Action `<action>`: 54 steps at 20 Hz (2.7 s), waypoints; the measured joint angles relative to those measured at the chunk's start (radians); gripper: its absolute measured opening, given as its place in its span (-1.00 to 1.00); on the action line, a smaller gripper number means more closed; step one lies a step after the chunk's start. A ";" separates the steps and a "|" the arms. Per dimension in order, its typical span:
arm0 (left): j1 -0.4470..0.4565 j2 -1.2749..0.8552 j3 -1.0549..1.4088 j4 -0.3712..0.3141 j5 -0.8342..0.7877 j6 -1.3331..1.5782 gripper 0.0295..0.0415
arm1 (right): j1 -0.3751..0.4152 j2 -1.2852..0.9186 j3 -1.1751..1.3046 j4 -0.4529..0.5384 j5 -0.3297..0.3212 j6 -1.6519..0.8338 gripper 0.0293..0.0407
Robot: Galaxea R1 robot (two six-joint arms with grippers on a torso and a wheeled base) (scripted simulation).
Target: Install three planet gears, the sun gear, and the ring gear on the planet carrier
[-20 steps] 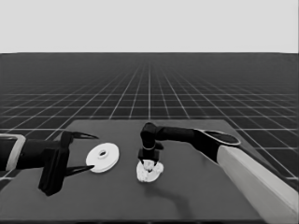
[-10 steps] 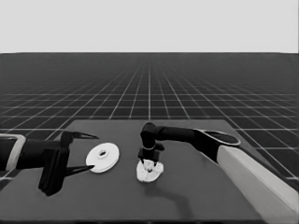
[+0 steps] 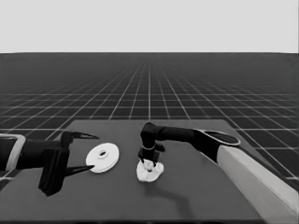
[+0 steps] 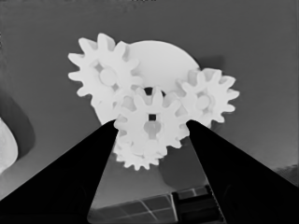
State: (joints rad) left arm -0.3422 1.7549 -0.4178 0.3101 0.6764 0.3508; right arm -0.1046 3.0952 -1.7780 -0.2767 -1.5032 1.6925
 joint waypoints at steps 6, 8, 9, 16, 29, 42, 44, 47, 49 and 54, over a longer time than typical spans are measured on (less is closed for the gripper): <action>0.000 0.000 0.000 0.000 0.000 0.000 0.49 | 0.000 0.000 0.000 0.000 0.000 0.063 -0.72; 0.000 0.000 0.000 0.000 0.000 0.000 0.49 | 0.000 0.000 0.000 0.000 0.000 0.084 -0.72; 0.000 0.000 0.000 0.000 0.000 0.000 0.49 | 0.000 0.000 0.000 0.000 0.000 0.094 -0.72; 0.000 0.000 0.000 0.000 0.000 0.000 0.49 | -0.004 -0.001 -0.001 0.000 0.000 0.168 -0.72; 0.000 0.000 0.000 0.000 0.000 0.000 0.49 | -0.004 -0.001 -0.001 0.000 0.000 0.304 -0.72; 0.000 0.000 0.000 0.000 0.000 0.000 0.49 | -0.004 -0.001 -0.001 0.000 0.000 0.440 -0.71; 0.000 0.000 0.000 0.000 0.000 0.000 0.49 | -0.004 -0.001 -0.001 0.000 0.000 0.461 -0.72; 0.000 0.000 0.000 0.000 0.000 0.000 0.49 | -0.004 -0.001 -0.001 0.000 0.000 0.492 -0.71; 0.000 0.000 0.000 0.000 0.000 0.000 0.49 | -0.004 -0.001 -0.001 0.000 0.000 0.513 -0.72; 0.000 0.000 0.000 0.000 0.000 0.000 0.49 | -0.004 -0.001 -0.001 0.000 0.000 0.565 -0.71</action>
State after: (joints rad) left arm -0.3422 1.7549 -0.4178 0.3101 0.6764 0.3508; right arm -0.1085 3.0942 -1.7790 -0.2770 -1.5029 2.2580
